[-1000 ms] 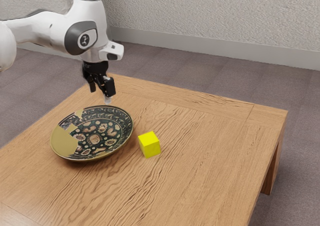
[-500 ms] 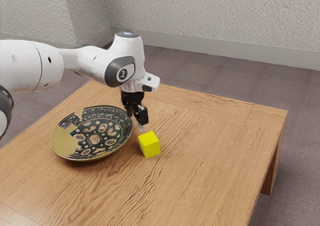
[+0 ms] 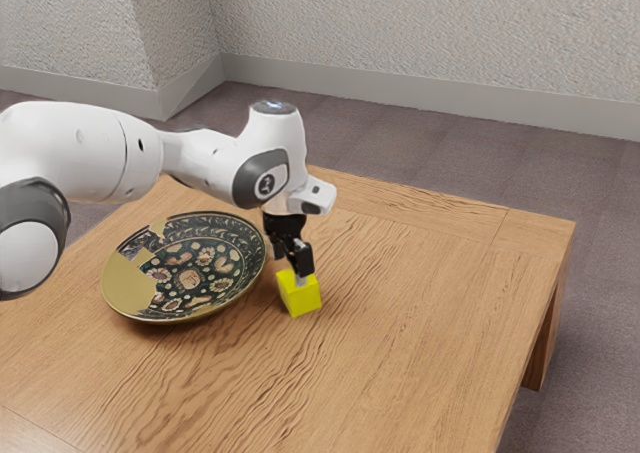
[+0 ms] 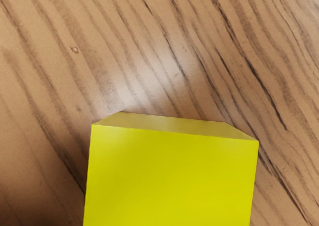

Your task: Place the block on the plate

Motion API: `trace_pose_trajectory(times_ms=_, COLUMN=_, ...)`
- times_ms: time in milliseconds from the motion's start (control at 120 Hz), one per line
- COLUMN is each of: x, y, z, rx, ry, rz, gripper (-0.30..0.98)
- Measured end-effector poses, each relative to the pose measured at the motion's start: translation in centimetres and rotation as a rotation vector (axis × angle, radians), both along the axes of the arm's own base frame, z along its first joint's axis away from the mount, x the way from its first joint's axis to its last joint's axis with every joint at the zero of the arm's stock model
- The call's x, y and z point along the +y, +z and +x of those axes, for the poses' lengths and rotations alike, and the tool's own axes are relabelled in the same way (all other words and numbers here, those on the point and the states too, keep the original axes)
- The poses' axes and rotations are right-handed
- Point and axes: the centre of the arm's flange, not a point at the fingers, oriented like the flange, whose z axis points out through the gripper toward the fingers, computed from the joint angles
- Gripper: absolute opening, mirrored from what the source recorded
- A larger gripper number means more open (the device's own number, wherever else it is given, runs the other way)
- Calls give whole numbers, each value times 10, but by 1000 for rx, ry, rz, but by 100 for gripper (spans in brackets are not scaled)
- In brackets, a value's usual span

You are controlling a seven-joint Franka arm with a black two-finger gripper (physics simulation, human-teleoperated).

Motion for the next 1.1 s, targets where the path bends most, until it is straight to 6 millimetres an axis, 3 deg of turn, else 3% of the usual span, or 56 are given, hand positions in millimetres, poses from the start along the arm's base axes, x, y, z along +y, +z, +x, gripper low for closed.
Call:
trace_pose_trajectory(times_ms=600, x=-4, y=-28, z=10, rx=-6, ry=-25, rz=-20, gripper=68)
trace_pose_trajectory(times_ms=958, x=-4, y=-38, z=6, rx=6, ry=-21, rz=-33, gripper=47)
trace_pose_trajectory(times_ms=1100, x=-4, y=-38, z=6, rx=4, ry=-21, rz=-35, gripper=45)
